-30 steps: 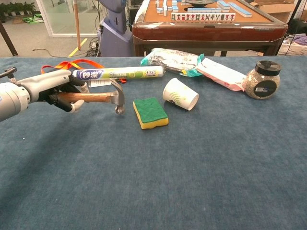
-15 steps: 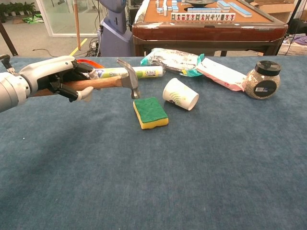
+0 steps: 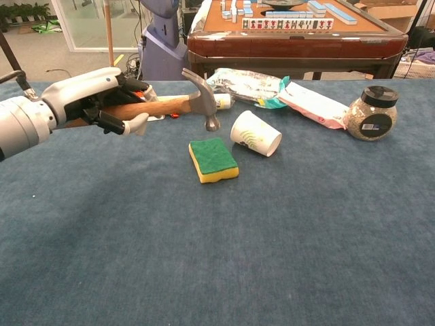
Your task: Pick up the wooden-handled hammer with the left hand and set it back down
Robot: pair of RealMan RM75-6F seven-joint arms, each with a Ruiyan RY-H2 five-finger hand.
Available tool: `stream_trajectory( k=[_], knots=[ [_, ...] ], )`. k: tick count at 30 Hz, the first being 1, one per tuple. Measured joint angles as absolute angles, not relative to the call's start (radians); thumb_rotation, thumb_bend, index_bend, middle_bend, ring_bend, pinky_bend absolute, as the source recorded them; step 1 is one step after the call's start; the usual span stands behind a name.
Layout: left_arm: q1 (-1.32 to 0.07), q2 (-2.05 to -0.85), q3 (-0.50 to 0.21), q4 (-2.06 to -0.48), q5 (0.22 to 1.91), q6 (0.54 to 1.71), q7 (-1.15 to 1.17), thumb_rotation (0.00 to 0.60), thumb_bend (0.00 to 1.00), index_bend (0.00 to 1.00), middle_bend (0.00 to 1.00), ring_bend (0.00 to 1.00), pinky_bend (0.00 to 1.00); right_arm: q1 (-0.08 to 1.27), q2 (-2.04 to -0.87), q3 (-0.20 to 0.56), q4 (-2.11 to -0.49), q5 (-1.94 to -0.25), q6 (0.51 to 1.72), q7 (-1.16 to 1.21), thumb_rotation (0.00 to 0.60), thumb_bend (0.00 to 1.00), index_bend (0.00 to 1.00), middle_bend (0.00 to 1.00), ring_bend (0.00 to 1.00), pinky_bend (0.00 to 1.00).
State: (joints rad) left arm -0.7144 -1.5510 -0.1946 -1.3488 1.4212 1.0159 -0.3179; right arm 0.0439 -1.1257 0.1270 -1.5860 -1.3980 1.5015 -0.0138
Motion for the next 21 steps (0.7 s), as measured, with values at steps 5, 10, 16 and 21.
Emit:
stream_trajectory(
  k=[5,10,16,21],
  knots=[
    [-0.732,-1.583,-0.191,-1.301,1.438,1.023,-0.304,0.6,0.69,0.75,0.82,0.68,0.77,0.044,-1.126,0.127,-1.586,-1.398,1.502,-0.013,0.6,0.26,0.49,0.52,0.47,0.42],
    [-0.752,-1.623,-0.189,-1.235,1.449,1.027,-0.277,0.6,0.69,0.75,0.82,0.69,0.78,0.044,-1.125,0.127,-1.585,-1.397,1.5,-0.012,0.6,0.26,0.49,0.52,0.47,0.42],
    [-0.78,-1.676,-0.176,-1.131,1.458,1.014,-0.221,0.6,0.69,0.75,0.82,0.69,0.78,0.044,-1.125,0.128,-1.585,-1.395,1.5,-0.01,0.6,0.26,0.49,0.52,0.47,0.42],
    [-0.798,-1.714,-0.166,-1.08,1.453,0.995,-0.19,0.6,0.69,0.75,0.82,0.69,0.78,0.045,-1.125,0.128,-1.584,-1.394,1.497,-0.009,0.6,0.26,0.49,0.52,0.47,0.42]
  ],
)
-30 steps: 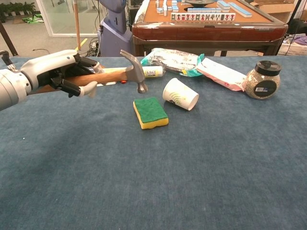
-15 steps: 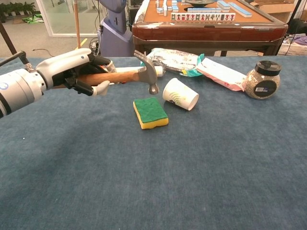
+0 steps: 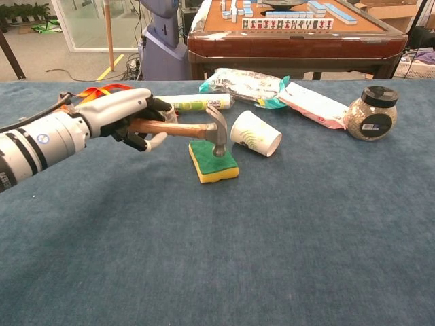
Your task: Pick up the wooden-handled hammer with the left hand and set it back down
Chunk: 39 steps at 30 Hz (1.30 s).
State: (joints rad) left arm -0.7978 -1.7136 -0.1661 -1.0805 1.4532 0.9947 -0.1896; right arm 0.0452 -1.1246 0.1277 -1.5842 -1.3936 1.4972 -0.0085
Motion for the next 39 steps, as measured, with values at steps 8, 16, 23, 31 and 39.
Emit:
stream_trajectory(
  k=[8,16,23,31,39],
  knots=[
    [-0.813,-1.727,-0.178,-1.062,1.434,0.986,-0.21,0.6,0.69,0.75,0.82,0.69,0.78,0.045,-1.124,0.127,-1.584,-1.394,1.497,-0.008,0.6,0.26,0.49,0.52,0.47,0.42],
    [-0.824,-1.743,-0.155,-1.015,1.451,0.979,-0.17,0.6,0.69,0.75,0.82,0.69,0.78,0.046,-1.124,0.126,-1.585,-1.394,1.494,-0.009,0.6,0.26,0.49,0.52,0.47,0.42],
    [-0.821,-1.752,-0.157,-1.014,1.442,0.985,-0.202,0.6,0.69,0.75,0.82,0.69,0.78,0.044,-1.124,0.128,-1.584,-1.391,1.498,-0.008,0.6,0.26,0.49,0.52,0.47,0.42],
    [-0.799,-1.679,-0.188,-1.136,1.418,1.011,-0.309,0.6,0.69,0.76,0.82,0.69,0.79,0.045,-1.124,0.125,-1.587,-1.395,1.497,-0.011,0.6,0.26,0.49,0.52,0.47,0.42],
    [-0.794,-1.691,-0.161,-1.086,1.474,1.058,-0.299,0.6,0.69,0.76,0.83,0.69,0.79,0.045,-1.124,0.125,-1.586,-1.393,1.496,-0.012,0.6,0.26,0.49,0.52,0.47,0.42]
  ],
)
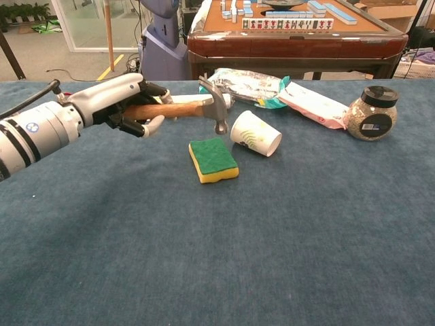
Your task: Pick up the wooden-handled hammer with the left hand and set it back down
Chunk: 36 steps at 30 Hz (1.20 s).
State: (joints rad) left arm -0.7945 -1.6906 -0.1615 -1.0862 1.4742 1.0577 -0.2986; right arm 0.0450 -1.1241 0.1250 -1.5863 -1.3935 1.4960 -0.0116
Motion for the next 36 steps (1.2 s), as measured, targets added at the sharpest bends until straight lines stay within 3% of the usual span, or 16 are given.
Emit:
stream_trajectory(
  k=[16,36],
  knots=[
    [-0.817,-1.845,-0.088,-0.771,1.556,1.092,-0.366,0.6,0.69,0.76,0.83,0.69,0.79,0.045,-1.122,0.127,-1.585,-1.386,1.493,-0.008,0.6,0.26,0.49,0.52,0.47,0.42],
    [-0.77,-1.706,-0.122,-0.922,1.528,1.185,-0.414,0.6,0.69,0.76,0.83,0.69,0.79,0.041,-1.12,0.125,-1.588,-1.394,1.502,-0.002,0.6,0.26,0.49,0.52,0.47,0.42]
  ],
)
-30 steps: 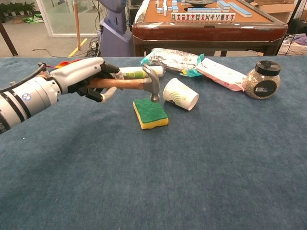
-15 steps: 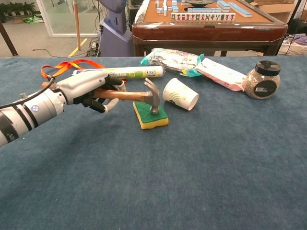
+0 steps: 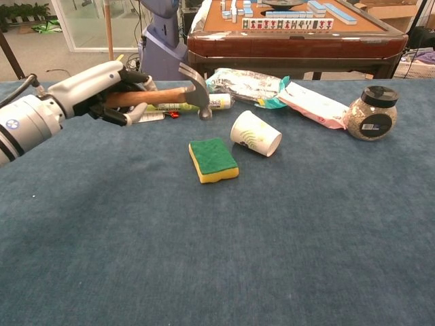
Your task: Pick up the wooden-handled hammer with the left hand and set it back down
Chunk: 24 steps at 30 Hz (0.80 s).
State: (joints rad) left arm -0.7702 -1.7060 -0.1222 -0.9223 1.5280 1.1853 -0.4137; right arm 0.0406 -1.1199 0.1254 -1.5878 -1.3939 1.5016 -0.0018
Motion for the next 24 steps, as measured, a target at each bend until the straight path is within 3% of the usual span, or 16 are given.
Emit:
stream_trajectory(
  k=[15,24],
  knots=[
    [-0.702,-1.718,-0.058,-0.805,1.516,1.149,-0.407,0.6,0.69,0.74,0.82,0.67,0.79,0.044,-1.123,0.12,-1.59,-1.403,1.497,-0.01,0.6,0.26,0.49,0.52,0.47,0.42],
    [-0.704,-1.766,-0.033,-0.715,1.538,1.122,-0.402,0.6,0.67,0.63,0.7,0.6,0.73,0.044,-1.121,0.12,-1.59,-1.403,1.496,-0.003,0.6,0.26,0.49,0.52,0.47,0.42]
  ],
)
